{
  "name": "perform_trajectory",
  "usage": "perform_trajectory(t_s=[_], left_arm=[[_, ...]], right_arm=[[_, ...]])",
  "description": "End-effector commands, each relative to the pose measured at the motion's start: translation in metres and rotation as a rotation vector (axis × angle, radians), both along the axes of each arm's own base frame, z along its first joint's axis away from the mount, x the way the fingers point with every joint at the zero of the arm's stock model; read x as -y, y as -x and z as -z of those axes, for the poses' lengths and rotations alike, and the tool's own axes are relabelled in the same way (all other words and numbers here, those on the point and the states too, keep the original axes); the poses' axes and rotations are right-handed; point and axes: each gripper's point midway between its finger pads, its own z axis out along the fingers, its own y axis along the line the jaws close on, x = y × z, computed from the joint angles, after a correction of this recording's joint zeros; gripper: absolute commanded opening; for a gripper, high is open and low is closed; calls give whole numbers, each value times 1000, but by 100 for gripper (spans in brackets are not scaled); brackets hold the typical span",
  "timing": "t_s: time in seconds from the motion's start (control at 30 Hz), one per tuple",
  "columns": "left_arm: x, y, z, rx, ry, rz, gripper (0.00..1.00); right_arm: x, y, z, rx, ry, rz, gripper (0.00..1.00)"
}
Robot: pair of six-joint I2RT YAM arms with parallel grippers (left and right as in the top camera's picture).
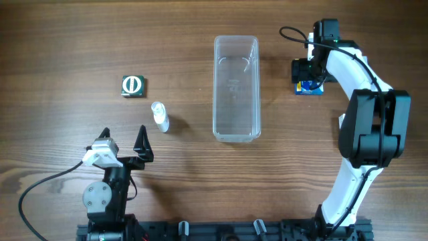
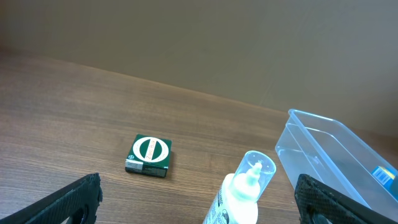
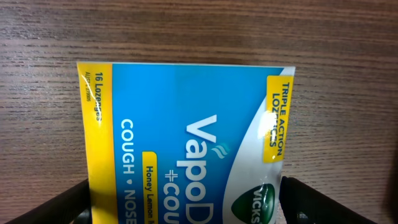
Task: Pack container
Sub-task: 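Close the right gripper on the VapoDrops box and lift, then carry the VapoDrops box left over the clear container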
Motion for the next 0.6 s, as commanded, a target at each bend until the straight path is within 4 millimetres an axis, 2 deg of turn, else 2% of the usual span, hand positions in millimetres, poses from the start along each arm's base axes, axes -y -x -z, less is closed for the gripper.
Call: perform_trajectory(t_s=[0.0,0.17,0.3,0.4,0.5,0.57], left_arm=[[0,0,2,-1,-15,4,100],[0,0,2,-1,-15,4,100],[0,0,2,-1,-15,4,100],[0,0,2,-1,-15,4,100],[0,0,2,-1,-15,4,100],[0,0,2,-1,-15,5,100]], right_arm=[[-2,9,16,-39,-9,-38,91],[-2,9,18,-37,-8,-38,91],[-2,8,17,-34,-8,-38,82],[-2,6,13,-27,-8,-37,81],[-2,1,-5,10,-14,-15,81],[-7,-6,-31,65,-44,-9,79]])
